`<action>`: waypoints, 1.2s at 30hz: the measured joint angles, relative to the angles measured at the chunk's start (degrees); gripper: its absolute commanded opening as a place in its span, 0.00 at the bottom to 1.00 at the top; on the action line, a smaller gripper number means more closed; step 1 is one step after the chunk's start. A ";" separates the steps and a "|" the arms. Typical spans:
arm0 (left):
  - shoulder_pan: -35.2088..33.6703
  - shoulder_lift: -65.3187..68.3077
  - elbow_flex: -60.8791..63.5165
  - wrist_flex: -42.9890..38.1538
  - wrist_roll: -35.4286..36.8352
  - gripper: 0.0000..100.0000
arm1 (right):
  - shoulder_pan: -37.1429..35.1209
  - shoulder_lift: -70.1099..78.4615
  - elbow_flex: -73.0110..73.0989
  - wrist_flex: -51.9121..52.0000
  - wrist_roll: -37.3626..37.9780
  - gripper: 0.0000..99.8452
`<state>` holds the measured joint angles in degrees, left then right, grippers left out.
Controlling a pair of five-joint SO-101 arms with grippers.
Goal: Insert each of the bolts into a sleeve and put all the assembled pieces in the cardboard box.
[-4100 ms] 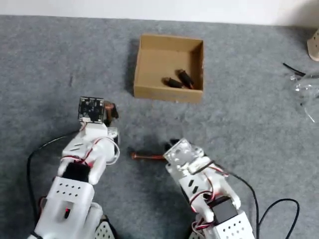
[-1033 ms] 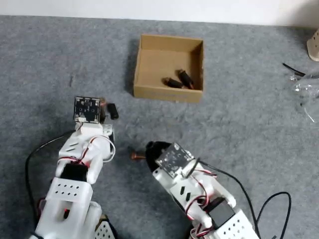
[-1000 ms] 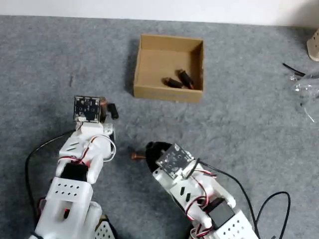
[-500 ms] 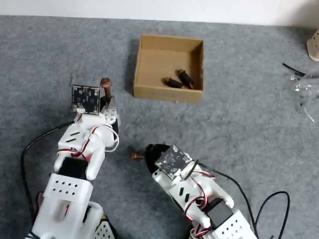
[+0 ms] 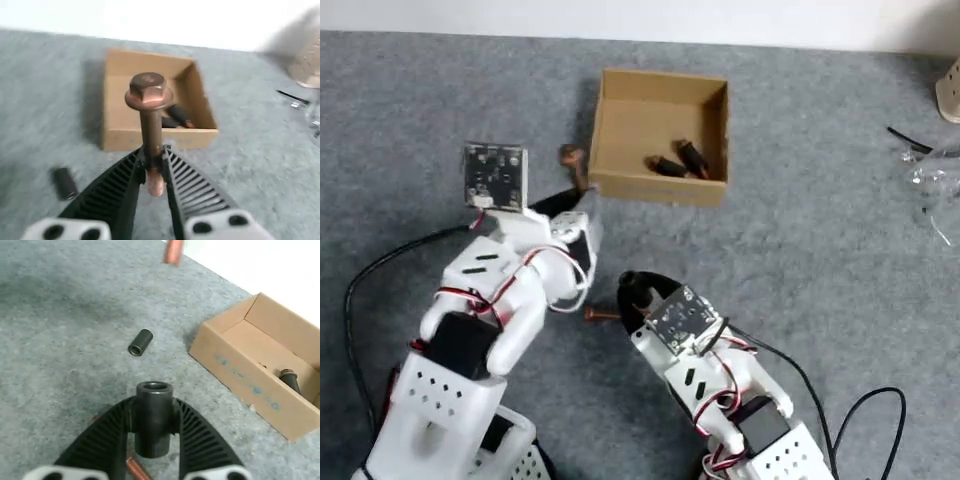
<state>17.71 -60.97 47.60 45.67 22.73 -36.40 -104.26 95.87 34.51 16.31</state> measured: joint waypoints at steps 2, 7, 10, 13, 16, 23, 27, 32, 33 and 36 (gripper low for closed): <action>1.76 0.00 -0.26 0.00 0.00 0.00 | 0.97 0.00 0.00 0.00 0.00 0.00; 5.10 0.00 -0.26 -1.32 0.00 0.00 | 4.40 0.00 0.00 0.00 -3.25 0.00; 8.79 0.00 0.00 -4.40 0.00 0.00 | 5.36 0.00 0.00 0.00 -3.96 0.00; 11.69 0.00 1.93 -6.07 0.00 0.00 | 5.54 0.00 0.00 0.00 -4.13 0.00; 12.31 0.00 4.31 -7.56 0.00 0.00 | 5.80 0.00 0.00 0.00 -4.13 0.00; 12.31 0.00 17.23 -17.76 1.14 0.00 | 5.71 0.00 0.00 -1.05 -4.13 0.00; 12.04 -0.09 18.64 -20.40 3.87 0.00 | 7.12 0.00 0.00 -2.55 -4.13 0.00; 13.36 -0.09 18.64 -20.40 4.40 0.00 | 7.65 0.00 0.00 -2.55 -4.13 0.00; 13.54 -0.09 18.64 -20.40 4.40 0.00 | 7.65 0.00 0.00 -2.55 -4.13 0.00; 13.54 -0.09 18.64 -20.40 4.48 0.00 | 7.65 0.00 0.00 -2.55 -4.13 0.00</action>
<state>31.25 -61.05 66.24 25.27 27.21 -28.75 -104.26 95.87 31.96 12.18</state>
